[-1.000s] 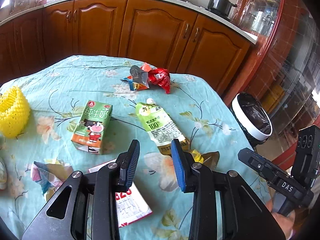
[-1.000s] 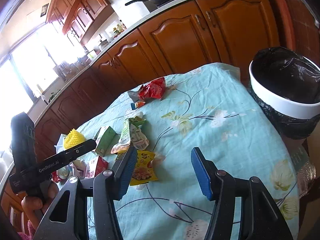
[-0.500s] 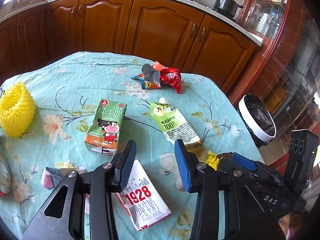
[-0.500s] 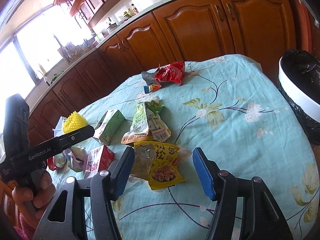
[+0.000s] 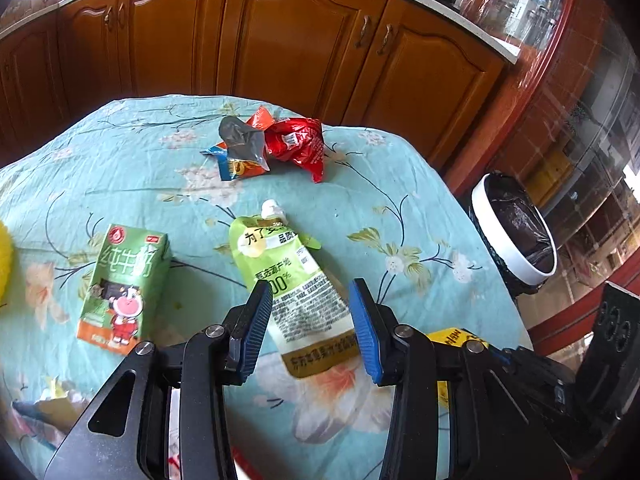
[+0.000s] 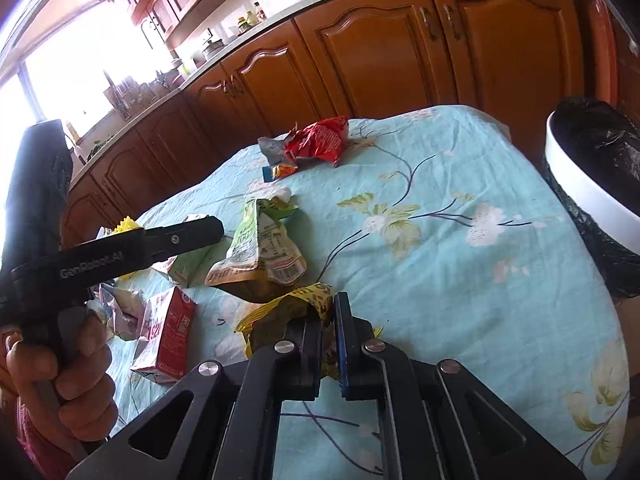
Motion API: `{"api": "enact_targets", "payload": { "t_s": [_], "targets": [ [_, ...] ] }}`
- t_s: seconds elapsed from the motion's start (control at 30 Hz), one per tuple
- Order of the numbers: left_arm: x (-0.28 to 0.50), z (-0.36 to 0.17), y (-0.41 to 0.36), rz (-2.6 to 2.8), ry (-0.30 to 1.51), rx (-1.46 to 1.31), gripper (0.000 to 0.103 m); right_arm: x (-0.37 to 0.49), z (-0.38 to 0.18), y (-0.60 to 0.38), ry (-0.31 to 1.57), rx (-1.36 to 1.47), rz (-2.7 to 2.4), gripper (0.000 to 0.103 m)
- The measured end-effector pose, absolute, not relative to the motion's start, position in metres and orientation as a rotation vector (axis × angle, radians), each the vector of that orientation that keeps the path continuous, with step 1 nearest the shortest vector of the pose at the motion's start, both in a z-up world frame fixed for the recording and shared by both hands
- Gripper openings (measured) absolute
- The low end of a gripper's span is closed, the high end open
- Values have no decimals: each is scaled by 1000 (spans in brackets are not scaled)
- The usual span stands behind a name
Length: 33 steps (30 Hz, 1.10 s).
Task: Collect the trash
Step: 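Grasp the yellow snack bag with the right tool while the left tool grasps the green spouted pouch, then carry the yellow snack bag and green pouch over the trash bin with both tools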
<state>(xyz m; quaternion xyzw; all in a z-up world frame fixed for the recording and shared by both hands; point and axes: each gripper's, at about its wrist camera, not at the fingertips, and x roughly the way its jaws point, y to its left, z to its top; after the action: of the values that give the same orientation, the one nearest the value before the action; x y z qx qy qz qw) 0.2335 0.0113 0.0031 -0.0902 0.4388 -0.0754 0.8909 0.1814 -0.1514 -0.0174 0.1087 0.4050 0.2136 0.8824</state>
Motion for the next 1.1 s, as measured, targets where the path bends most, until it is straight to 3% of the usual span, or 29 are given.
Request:
{"api": "enact_targets", "payload": {
  "t_s": [0.07, 0.13, 0.5, 1.1],
  "targets": [
    [246, -4, 5, -143, 940, -172, 38, 183, -15, -163, 835, 243, 429, 5],
    [255, -12, 2, -131, 967, -165, 29, 184, -14, -173, 828, 260, 415, 5],
    [239, -6, 2, -108, 890, -71, 3, 189, -12, -207, 803, 335, 391, 5],
    [222, 37, -52, -264, 792, -68, 2, 185, 7, -240, 734, 351, 331, 2]
  ]
}}
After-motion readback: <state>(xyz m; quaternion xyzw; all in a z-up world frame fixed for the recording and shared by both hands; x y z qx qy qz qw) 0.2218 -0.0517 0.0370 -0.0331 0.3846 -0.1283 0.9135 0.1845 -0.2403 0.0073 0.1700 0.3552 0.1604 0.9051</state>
